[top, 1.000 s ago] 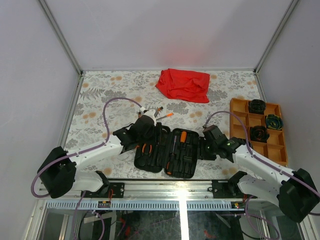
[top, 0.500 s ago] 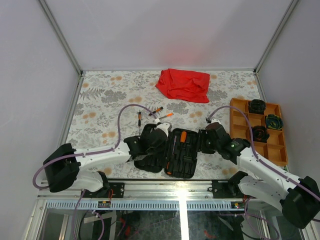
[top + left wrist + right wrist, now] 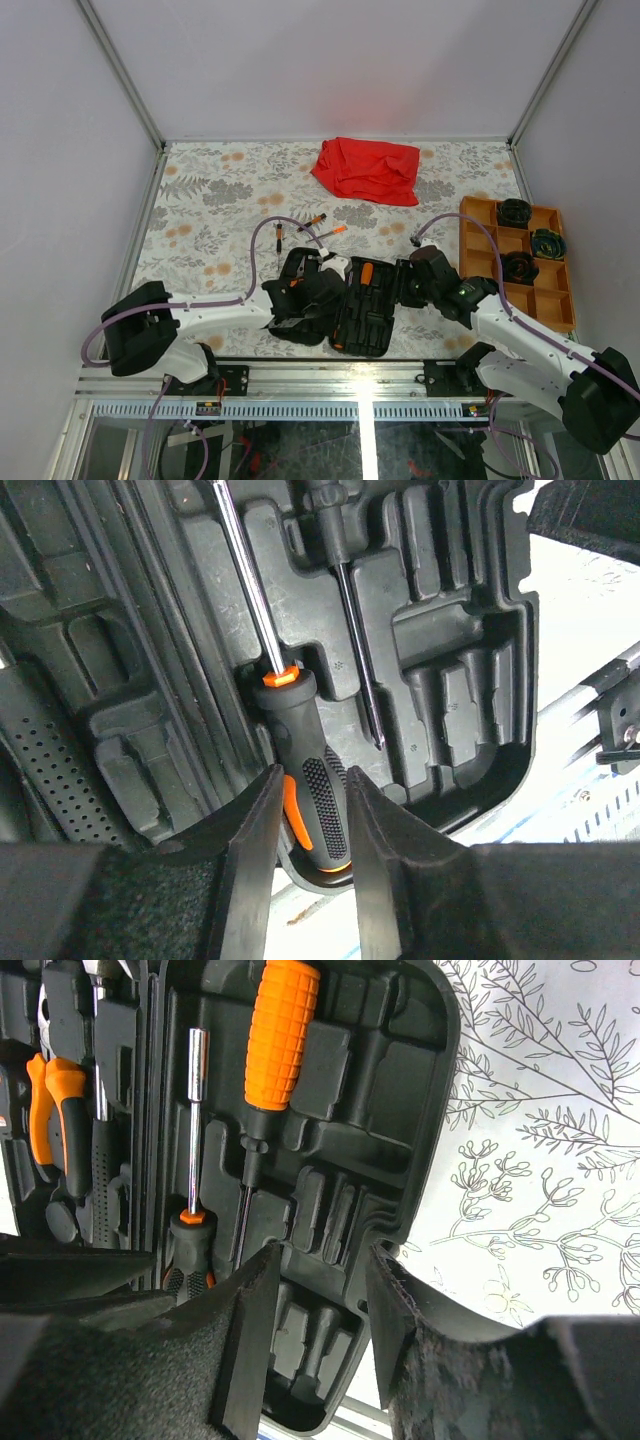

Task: Sort the tools into containers
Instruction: Adjust the screwdriver in the storage box.

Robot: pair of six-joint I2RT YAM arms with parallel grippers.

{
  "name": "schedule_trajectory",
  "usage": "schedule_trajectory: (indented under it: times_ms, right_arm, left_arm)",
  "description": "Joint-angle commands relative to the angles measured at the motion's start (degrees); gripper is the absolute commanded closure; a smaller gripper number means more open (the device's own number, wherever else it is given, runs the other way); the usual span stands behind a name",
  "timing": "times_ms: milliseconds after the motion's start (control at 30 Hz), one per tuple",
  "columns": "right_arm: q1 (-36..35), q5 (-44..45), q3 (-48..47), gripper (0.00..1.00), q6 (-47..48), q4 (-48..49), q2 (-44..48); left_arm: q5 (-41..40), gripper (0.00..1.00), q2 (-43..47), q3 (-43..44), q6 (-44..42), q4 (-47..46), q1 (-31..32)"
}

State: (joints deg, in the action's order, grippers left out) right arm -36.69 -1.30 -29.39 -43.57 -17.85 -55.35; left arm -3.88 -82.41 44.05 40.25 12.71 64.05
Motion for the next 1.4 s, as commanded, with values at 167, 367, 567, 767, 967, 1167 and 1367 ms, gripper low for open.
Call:
schedule_trajectory:
  times_ms: [167,367,567,767,967,1167,1367]
  right_arm:
    - [-0.2,0.0,-0.5,0.56,-1.1,2.1,0.8]
    - [-0.2,0.5,-5.3,0.58,-1.3,1.6,-1.9]
    - [-0.9,1.1,-9.6,0.60,-2.3,1.5,-5.5]
    - [-2.3,3.5,-12.4,0.60,-2.6,-0.6,-8.0]
    - [-4.5,5.1,-15.8,0.60,-2.7,-1.6,-11.7]
    - [-5.6,6.9,-21.5,0.60,-0.6,-5.2,-17.7]
    - [-6.0,5.1,-23.4,0.61,-1.3,-2.1,-21.9]
  left_arm:
    - [-0.1,0.72,-1.8,0.8,1.5,-2.9,0.8]
    - [0.8,0.73,-1.8,-0.5,2.4,-3.9,1.2]
    - [2.3,0.74,-1.0,-3.5,4.2,-7.0,1.2]
    - [1.6,0.74,0.5,-5.0,5.6,-6.4,1.2]
    - [1.1,0.74,1.0,-6.8,5.5,-6.4,1.2]
    - [0.4,0.75,0.9,-8.6,6.4,-7.1,1.2]
    - [-0.4,0.76,1.3,-9.5,6.7,-7.1,1.2]
